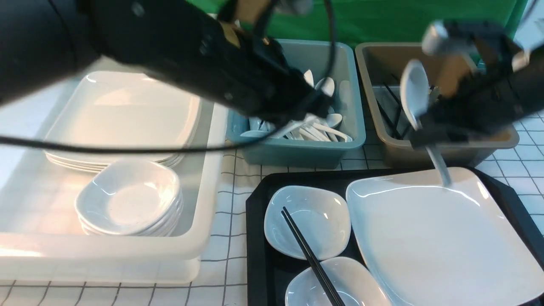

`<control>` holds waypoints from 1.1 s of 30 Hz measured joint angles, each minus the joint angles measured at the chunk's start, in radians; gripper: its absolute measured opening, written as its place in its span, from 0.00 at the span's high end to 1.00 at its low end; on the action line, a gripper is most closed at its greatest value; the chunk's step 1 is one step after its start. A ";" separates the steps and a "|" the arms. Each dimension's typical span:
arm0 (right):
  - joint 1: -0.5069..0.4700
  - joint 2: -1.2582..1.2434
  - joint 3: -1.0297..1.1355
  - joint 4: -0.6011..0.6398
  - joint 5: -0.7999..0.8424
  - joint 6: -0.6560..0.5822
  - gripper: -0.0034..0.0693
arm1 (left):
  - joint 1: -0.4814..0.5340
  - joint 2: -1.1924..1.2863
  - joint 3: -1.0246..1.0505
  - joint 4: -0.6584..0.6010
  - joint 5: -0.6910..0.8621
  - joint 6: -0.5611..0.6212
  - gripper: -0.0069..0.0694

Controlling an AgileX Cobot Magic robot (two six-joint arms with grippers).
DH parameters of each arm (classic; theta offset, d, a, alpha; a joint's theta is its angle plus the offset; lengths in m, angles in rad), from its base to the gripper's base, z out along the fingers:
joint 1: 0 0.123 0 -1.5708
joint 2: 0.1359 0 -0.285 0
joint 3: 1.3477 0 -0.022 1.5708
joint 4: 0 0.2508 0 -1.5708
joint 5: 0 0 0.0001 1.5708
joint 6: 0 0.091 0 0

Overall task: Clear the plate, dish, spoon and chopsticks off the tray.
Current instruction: Use the right arm to grab a soup spoon from the plate, then use the right arm to put the soup spoon into the small storage box in the middle, then use the left arm to grab a pair of chopsticks from the plate

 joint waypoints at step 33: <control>0.076 0.319 -0.648 -0.128 0.256 0.122 0.89 | 0.011 -0.003 -0.009 -0.015 0.271 0.002 0.91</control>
